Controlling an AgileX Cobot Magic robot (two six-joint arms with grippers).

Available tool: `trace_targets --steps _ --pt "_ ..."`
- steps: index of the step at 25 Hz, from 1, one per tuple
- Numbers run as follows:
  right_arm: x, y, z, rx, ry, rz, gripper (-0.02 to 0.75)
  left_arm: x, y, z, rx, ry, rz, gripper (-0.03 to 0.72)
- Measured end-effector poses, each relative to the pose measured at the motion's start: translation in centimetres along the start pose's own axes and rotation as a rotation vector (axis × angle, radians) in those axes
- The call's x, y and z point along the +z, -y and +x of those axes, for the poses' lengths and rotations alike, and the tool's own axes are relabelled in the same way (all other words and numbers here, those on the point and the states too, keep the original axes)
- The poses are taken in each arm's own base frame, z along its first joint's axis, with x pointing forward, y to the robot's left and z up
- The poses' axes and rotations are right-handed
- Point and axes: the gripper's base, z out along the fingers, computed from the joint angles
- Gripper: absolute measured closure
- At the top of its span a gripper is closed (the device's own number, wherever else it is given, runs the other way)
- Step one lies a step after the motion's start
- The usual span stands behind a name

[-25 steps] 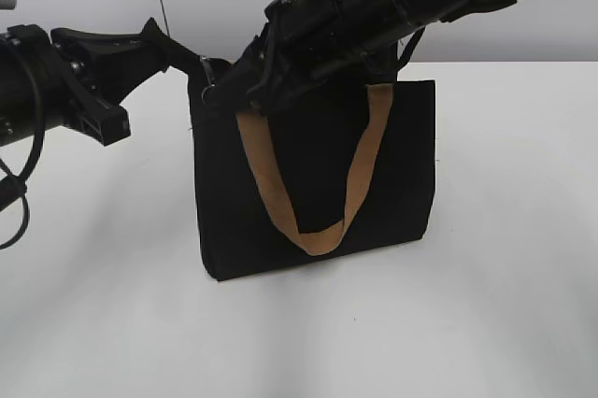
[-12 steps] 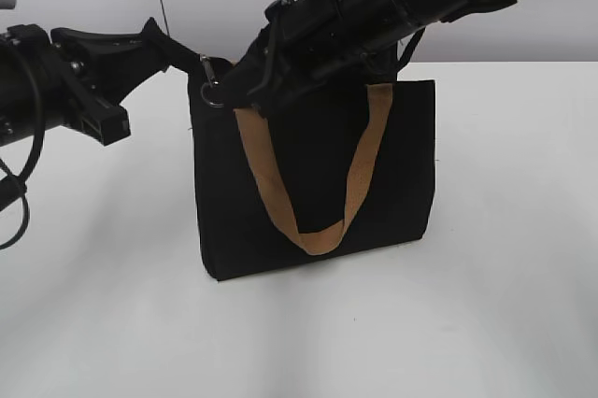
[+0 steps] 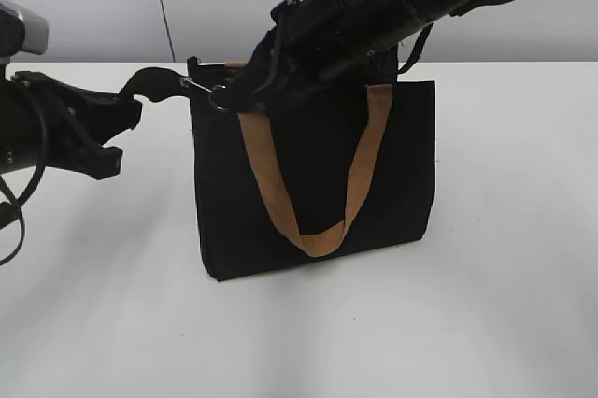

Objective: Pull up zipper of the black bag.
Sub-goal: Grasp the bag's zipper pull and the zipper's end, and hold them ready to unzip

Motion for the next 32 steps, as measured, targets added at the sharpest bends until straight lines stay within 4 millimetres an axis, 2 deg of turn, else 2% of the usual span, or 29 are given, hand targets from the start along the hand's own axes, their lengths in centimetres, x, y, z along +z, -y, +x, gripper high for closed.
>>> trace_targets --steps 5,16,23,32 --pt "0.0 0.0 0.0 0.037 -0.008 0.004 0.738 -0.1 -0.3 0.9 -0.005 -0.104 -0.035 0.673" --pt "-1.6 0.1 -0.8 0.049 0.026 0.043 0.738 0.0 -0.3 1.0 -0.005 -0.112 -0.037 0.673" --pt "-3.2 2.6 0.3 0.193 0.032 0.093 0.738 0.1 -0.3 1.2 -0.007 -0.118 -0.035 0.673" --pt "-4.5 4.2 1.3 0.275 0.019 0.096 0.738 0.0 -0.4 1.6 -0.006 -0.165 -0.049 0.673"
